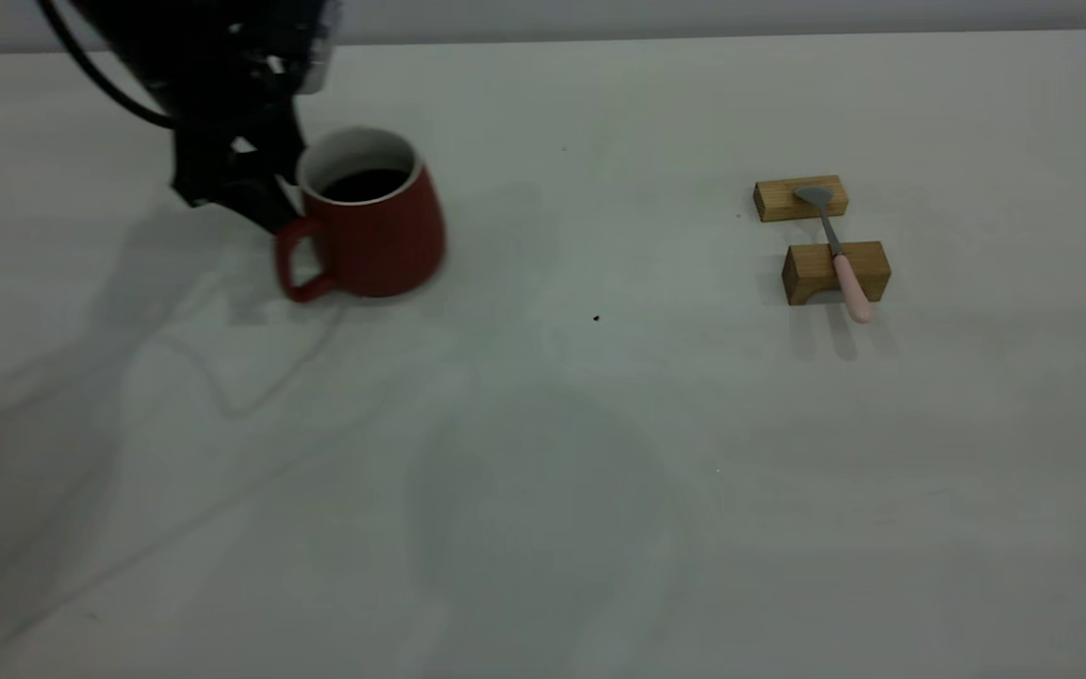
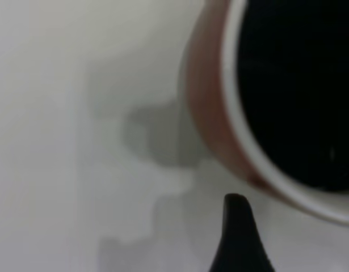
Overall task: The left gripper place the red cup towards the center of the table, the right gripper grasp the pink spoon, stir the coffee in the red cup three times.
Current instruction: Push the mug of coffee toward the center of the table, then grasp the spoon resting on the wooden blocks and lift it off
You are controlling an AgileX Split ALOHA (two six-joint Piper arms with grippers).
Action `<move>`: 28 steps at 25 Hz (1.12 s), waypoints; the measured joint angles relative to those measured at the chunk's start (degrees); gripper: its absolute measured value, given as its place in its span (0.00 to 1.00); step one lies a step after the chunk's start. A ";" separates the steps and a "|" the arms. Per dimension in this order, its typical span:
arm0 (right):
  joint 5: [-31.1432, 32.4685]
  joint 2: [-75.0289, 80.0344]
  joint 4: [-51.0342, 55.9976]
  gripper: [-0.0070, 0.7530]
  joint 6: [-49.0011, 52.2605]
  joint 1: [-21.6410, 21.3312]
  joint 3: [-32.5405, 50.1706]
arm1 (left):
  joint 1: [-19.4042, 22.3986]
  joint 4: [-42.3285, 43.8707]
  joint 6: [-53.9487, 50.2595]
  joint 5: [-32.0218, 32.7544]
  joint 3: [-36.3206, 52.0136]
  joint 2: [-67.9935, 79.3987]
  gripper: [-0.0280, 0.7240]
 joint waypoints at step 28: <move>0.00 0.00 0.00 0.32 0.00 0.00 0.00 | -6.28 9.57 -31.97 12.67 0.00 -13.45 0.82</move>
